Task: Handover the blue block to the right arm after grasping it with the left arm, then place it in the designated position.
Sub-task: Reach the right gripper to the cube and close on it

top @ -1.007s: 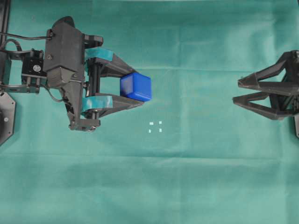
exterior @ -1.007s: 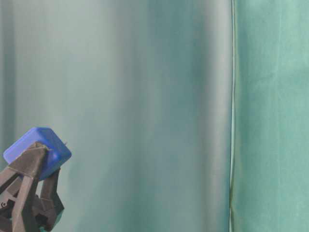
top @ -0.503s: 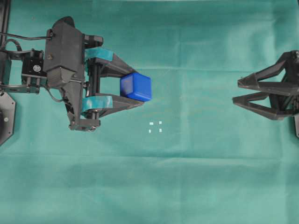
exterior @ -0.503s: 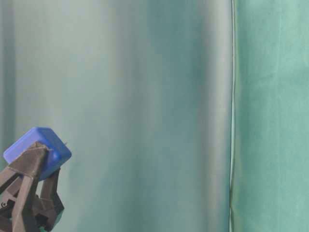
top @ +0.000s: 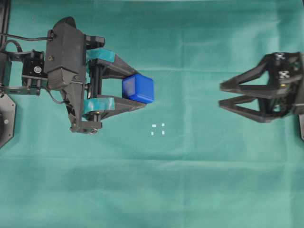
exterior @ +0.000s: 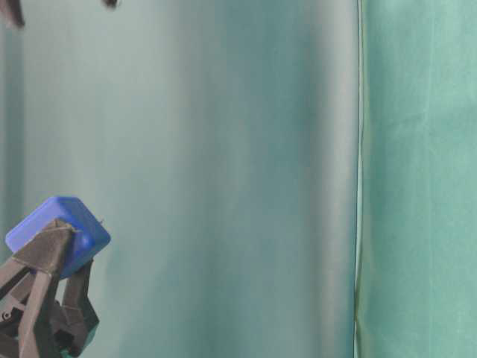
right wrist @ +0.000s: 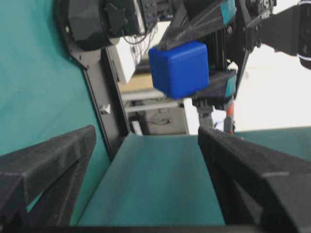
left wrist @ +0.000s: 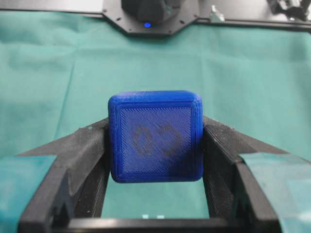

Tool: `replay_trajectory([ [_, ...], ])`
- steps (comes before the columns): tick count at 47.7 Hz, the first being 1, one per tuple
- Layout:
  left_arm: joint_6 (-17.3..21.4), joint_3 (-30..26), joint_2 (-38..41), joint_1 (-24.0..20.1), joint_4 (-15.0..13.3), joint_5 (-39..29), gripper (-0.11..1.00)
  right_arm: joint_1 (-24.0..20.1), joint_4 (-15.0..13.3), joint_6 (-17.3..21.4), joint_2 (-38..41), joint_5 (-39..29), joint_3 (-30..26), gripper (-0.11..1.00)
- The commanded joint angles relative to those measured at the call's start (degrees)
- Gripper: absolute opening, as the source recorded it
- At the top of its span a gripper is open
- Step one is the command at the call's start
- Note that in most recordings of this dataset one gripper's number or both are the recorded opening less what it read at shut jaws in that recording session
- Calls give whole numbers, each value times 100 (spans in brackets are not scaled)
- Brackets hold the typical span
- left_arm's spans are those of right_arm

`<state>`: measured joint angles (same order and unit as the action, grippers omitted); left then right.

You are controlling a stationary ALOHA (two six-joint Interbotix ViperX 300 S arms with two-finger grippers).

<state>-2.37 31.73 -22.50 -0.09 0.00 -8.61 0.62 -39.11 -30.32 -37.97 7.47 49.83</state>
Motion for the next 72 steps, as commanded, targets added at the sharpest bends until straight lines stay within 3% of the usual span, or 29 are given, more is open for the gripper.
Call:
replay_trajectory([
  [1,-9,-70,-53,9,0,26,47,-18,-18,0,255,185,-352,94],
  [10,-9,-70,-44,9,0,26,47,-9,-211,-105,896,519,-844,94],
  [40,-9,-70,-53,9,-9,26,47,114,-308,-141,2628,545,-2426,94],
  [72,-9,-88,-53,9,0,-9,47,132,-369,-158,2786,211,-2602,92],
])
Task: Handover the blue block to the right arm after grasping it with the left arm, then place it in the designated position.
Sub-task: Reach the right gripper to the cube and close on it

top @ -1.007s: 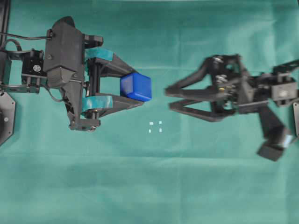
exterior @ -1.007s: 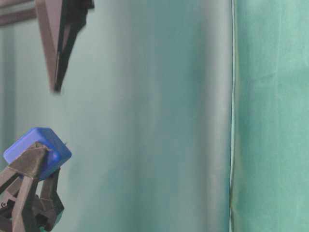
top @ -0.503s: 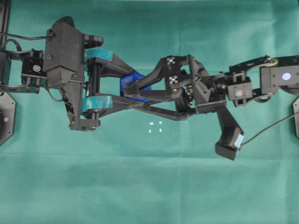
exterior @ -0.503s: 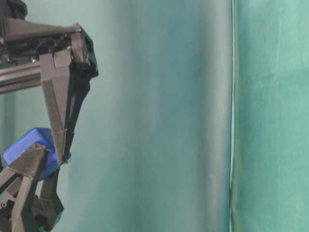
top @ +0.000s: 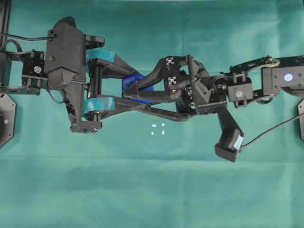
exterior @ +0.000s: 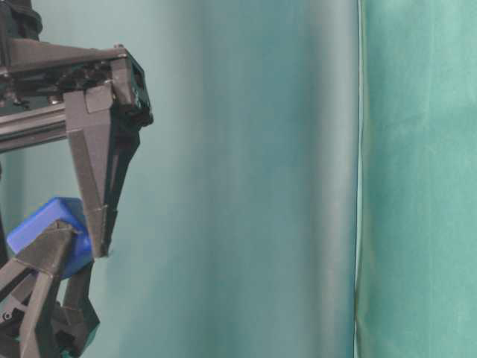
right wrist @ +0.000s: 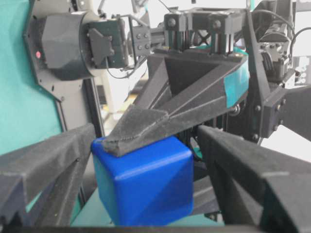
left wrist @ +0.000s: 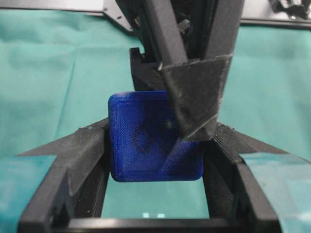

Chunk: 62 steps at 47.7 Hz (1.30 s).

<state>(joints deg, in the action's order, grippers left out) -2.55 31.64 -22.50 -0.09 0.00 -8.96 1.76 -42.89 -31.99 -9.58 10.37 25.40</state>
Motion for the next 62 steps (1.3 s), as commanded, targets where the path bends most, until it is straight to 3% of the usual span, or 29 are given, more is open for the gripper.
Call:
replay_trajectory([
  [1,9,-79,-53,9,-9,26,47,18,9,18,-53,-114,-167,89],
  [8,9,-79,-53,9,0,26,47,26,9,44,-53,-299,-202,62],
  [55,9,-97,-44,44,-9,26,48,26,35,70,-53,-352,-229,62],
  [57,9,-88,-44,44,0,26,51,26,35,70,-53,-352,-229,62],
  [62,9,-97,-44,70,0,35,80,26,35,70,-53,-352,-229,62],
])
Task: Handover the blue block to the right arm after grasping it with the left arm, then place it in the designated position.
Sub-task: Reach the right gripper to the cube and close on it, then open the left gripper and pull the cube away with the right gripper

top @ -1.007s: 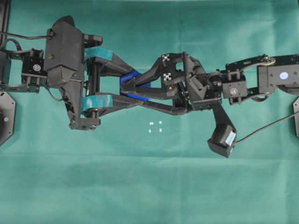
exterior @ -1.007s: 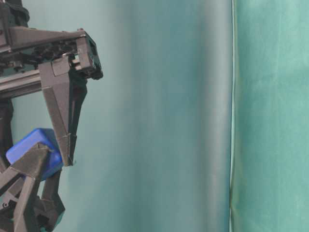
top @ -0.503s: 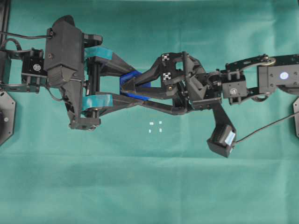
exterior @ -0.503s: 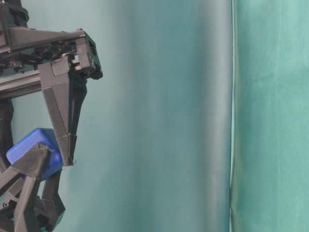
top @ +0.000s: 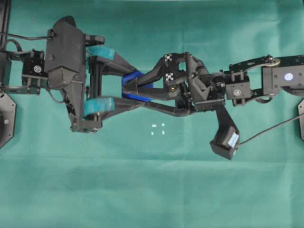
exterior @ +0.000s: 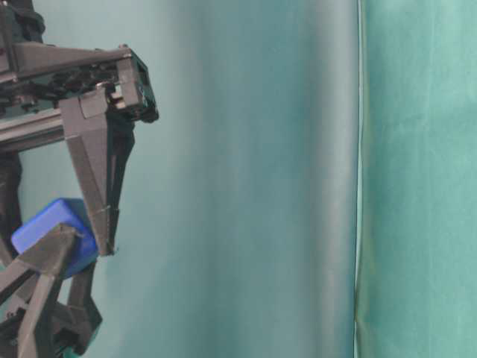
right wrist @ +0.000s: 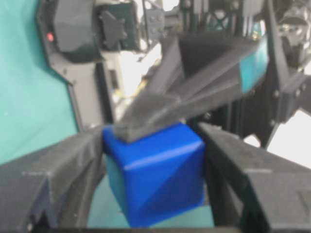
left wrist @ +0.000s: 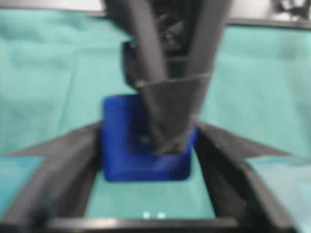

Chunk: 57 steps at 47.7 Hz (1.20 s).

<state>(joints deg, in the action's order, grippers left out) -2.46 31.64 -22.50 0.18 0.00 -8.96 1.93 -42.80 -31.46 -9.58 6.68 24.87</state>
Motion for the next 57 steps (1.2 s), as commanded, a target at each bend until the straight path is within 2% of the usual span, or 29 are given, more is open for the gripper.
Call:
replay_trajectory([
  [1,0,-97,-44,53,0,35,84,18,26,18,-53,18,-176,62],
  [4,0,-97,-44,53,0,26,96,9,26,18,-53,18,-176,62],
  [7,0,-88,-44,53,0,26,100,9,26,18,-53,18,-176,62],
  [35,0,-53,-97,53,-9,26,100,9,26,26,-105,-53,-123,62],
  [57,-9,308,-510,53,0,9,100,9,44,26,-703,-220,466,61],
])
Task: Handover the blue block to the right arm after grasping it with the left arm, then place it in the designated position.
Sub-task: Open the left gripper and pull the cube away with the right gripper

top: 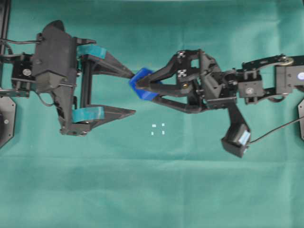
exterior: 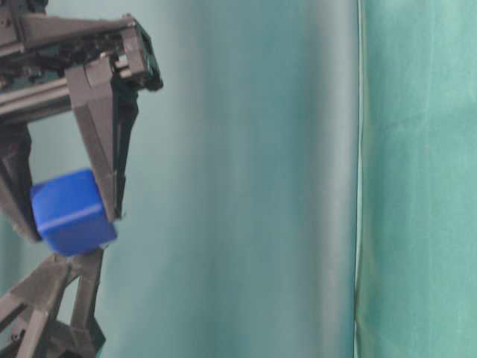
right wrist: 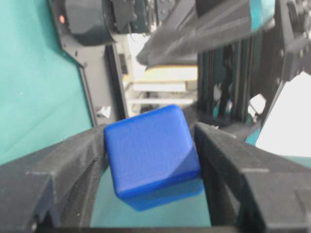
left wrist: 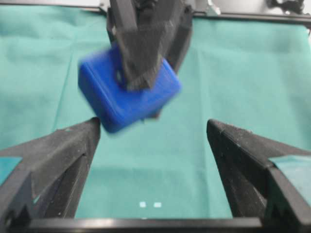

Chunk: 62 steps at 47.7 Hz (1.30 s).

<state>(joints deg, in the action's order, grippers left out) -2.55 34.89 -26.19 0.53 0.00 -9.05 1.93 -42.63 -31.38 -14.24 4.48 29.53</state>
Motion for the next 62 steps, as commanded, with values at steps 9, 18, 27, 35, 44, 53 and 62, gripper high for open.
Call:
replay_trajectory([
  [9,-79,79,-272,18,-9,-26,100,9,26,18,-562,-141,281,60],
  [18,-123,123,-325,18,-9,-149,100,0,26,18,-773,-229,448,60],
  [27,-123,114,-316,18,0,-158,100,-9,26,18,-844,-281,501,59],
  [35,-123,97,-299,18,-9,-158,100,-18,26,18,-844,-290,501,59],
  [44,-123,88,-290,18,0,-158,100,-26,26,18,-844,-290,501,58],
  [53,-123,79,-290,18,0,-149,100,-26,44,35,-844,-308,501,57],
  [62,-114,88,-281,18,-9,-132,100,-35,378,35,-844,-360,510,57],
])
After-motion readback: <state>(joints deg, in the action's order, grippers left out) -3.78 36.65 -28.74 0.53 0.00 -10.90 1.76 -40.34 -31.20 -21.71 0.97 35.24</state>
